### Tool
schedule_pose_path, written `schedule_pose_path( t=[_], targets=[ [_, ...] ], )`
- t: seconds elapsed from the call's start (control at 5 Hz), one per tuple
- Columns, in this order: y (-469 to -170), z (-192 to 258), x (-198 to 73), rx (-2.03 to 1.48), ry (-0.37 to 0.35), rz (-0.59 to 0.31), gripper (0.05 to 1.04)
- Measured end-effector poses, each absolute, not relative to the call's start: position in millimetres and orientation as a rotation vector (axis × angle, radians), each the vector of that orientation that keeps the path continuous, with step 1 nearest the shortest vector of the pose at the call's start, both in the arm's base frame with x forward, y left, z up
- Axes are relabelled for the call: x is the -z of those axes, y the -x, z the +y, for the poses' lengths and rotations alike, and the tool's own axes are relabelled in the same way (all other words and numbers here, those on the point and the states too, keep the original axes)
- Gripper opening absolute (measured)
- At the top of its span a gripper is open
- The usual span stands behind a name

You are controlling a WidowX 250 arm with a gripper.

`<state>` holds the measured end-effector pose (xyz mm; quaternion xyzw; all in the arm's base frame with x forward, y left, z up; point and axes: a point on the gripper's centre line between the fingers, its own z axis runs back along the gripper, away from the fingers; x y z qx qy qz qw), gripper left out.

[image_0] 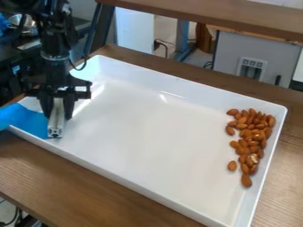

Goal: Sweep into pile

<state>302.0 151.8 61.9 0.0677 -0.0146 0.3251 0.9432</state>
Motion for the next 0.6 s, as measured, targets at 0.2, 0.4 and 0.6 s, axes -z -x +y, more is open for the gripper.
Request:
schedule_pose_path(
  t=[0.2, 0.4, 0.6],
  targets=[
    [-308, 145, -72, -0.667, -0.139, -0.013, 0.783],
    [-315, 133, -115, -0.654, -0.063, -0.004, 0.998],
    [-314, 120, -175, -0.615, 0.008, -0.05, 1.003]
  ],
)
